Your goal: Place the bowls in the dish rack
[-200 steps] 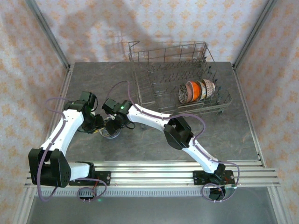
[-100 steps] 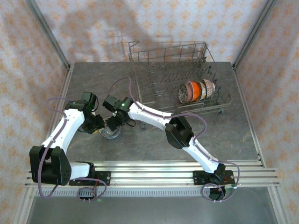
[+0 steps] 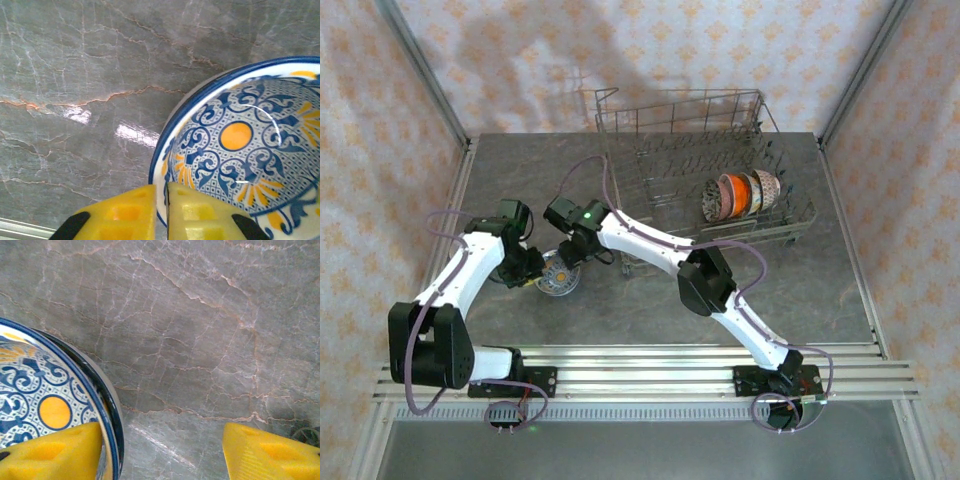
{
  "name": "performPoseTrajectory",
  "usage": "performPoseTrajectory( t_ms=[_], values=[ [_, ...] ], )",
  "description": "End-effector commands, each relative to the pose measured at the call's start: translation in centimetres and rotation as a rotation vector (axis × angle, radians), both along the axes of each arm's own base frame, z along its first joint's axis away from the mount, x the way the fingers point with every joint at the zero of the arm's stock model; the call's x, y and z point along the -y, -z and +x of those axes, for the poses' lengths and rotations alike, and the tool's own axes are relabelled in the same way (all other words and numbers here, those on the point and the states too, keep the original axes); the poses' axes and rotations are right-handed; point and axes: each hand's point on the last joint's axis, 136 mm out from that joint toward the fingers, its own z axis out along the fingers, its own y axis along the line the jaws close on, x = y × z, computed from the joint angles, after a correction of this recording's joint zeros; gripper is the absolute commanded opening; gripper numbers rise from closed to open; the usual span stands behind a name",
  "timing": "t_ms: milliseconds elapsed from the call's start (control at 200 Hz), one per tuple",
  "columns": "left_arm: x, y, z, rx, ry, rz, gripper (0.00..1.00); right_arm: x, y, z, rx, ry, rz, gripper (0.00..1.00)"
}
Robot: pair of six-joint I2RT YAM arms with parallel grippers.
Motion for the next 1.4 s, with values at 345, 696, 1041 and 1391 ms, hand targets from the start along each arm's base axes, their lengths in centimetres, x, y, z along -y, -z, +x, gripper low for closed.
performPoseTrajectory(
  t_ms=[345, 696, 1041, 1391],
  values=[
    [-0.5, 2.2, 0.4, -0.037, -0.006, 0.013, 0.00, -0.5, -0.9, -0.8, 0.041, 0.006, -0.043, 0.55],
    [-0.1, 2.0, 0.4, -0.027, -0.007, -0.008, 0.00, -0.7, 0.6, -1.4, 0.005, 0.052, -0.064, 0.45],
    [0.1, 1.2, 0.5, -0.002, -0.016, -0.019, 0.00, 0.1, -1.6, -0.7, 0.113, 0.050, -0.108, 0.25],
    [0.1, 0.6, 0.5, 0.014, -0.025, -0.023, 0.00, -0.2, -2.7, -0.9, 0.128, 0.039, -0.098, 0.07]
  ],
)
